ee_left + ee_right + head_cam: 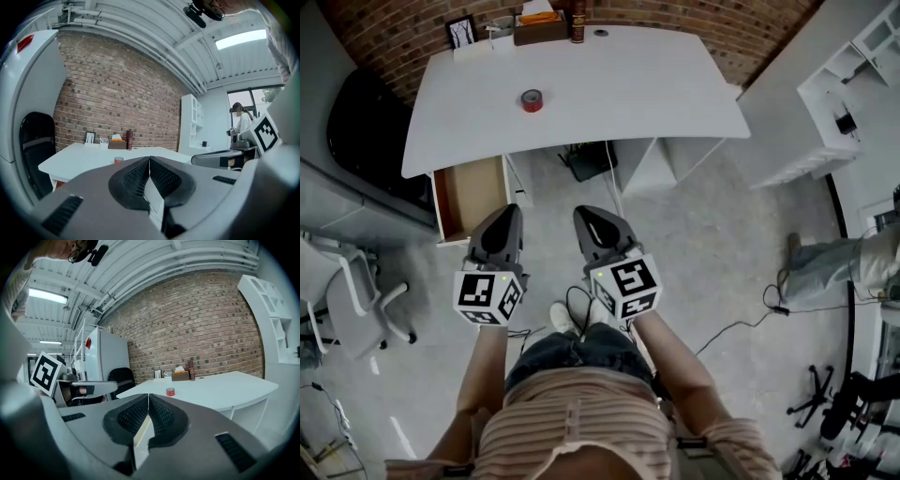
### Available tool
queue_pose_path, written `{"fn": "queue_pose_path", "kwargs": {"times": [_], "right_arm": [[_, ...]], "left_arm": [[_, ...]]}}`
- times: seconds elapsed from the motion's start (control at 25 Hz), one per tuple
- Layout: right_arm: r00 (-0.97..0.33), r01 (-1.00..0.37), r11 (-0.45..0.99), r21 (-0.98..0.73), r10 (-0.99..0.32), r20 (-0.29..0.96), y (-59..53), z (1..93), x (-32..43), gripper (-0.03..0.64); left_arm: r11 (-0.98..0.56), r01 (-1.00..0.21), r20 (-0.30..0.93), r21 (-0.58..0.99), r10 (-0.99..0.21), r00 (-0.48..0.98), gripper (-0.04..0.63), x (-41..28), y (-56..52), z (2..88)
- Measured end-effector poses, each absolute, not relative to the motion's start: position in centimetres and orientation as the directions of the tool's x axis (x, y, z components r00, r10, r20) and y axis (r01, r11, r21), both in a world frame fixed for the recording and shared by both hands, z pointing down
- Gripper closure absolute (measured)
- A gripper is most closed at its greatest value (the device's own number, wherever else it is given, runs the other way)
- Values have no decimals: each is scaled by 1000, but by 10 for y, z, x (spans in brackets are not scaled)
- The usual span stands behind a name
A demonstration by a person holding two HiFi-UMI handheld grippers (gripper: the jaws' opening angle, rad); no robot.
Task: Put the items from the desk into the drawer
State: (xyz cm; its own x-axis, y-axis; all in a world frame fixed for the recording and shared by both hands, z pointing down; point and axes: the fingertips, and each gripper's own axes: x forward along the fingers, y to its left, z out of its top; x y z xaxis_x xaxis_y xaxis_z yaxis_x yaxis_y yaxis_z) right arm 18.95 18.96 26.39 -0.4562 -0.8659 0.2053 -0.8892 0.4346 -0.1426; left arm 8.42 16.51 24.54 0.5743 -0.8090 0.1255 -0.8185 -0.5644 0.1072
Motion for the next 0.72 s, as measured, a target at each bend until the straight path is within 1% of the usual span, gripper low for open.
{"fn": "queue_pose_path", "kwargs": {"times": [0.28, 0.48, 0.72], "right_arm": [[-373, -927, 353, -129, -903, 212, 191, 263, 180, 598], [-367, -930, 350, -111, -900, 237, 185, 265, 171, 600], [-348, -938, 335, -91, -906, 240, 147, 267, 171, 598]], "left_arm": [[-606, -793, 174, 66, -776, 607, 583, 61, 149, 254], [-593, -804, 186, 51, -785, 591, 583, 45, 122, 255], [-578, -814, 183, 48, -796, 576, 583, 42, 80, 256]]}}
